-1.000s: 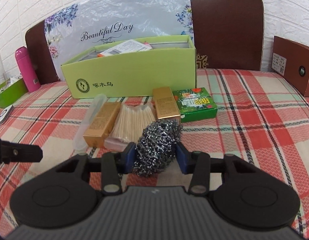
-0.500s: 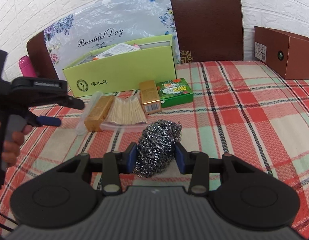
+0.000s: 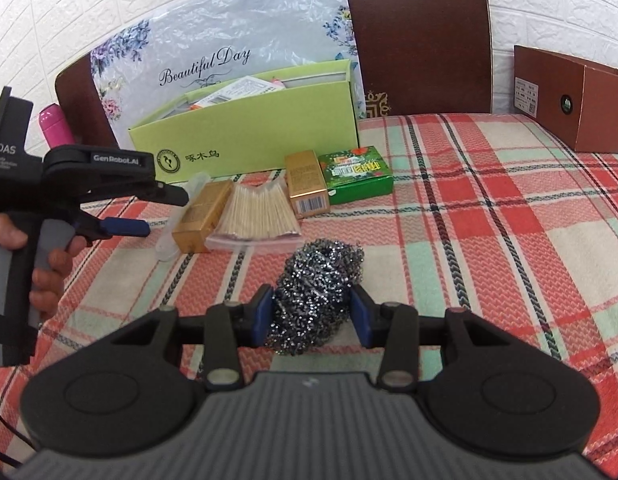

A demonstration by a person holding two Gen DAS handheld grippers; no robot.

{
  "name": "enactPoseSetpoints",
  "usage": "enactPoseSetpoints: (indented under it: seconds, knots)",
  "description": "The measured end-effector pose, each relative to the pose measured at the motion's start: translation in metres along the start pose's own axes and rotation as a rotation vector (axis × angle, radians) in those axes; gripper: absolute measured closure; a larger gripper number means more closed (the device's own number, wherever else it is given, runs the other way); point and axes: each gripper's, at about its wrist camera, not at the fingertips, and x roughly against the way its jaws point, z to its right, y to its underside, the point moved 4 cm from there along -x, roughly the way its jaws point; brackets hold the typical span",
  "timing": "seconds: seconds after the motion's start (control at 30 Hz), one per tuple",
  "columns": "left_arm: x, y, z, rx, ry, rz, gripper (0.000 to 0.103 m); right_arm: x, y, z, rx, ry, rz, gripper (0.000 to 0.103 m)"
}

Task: Organize objects
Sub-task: 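Grasp the clear plastic tube with the left tool while the right tool grasps the steel wool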

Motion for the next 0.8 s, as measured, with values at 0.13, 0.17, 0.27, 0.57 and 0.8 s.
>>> enactPoseSetpoints:
  seconds: [0.13,0.17,0.27,0.57,0.8]
  knots:
    - [-0.005,-0.002,0.009,-0.048,-0.062,0.021,0.033,0.001,0.001,-0.001,0.000,0.001,-0.001,0.062]
    - [-0.007,-0.003,0.009,-0.044,-0.070,0.021,0.033,0.002,0.001,-0.001,-0.001,0.002,-0.001,0.062]
    - [-0.008,-0.006,0.011,-0.070,-0.084,0.015,0.037,0.002,0.001,0.000,-0.004,0.005,-0.002,0.062]
    - [0.022,0.022,-0.007,-0.107,0.011,-0.014,0.080,0.010,0.004,-0.006,0.024,-0.020,-0.008,0.062]
    - [0.024,0.022,-0.015,-0.044,0.019,-0.015,0.080,0.007,0.004,-0.011,0.031,-0.026,-0.013,0.062]
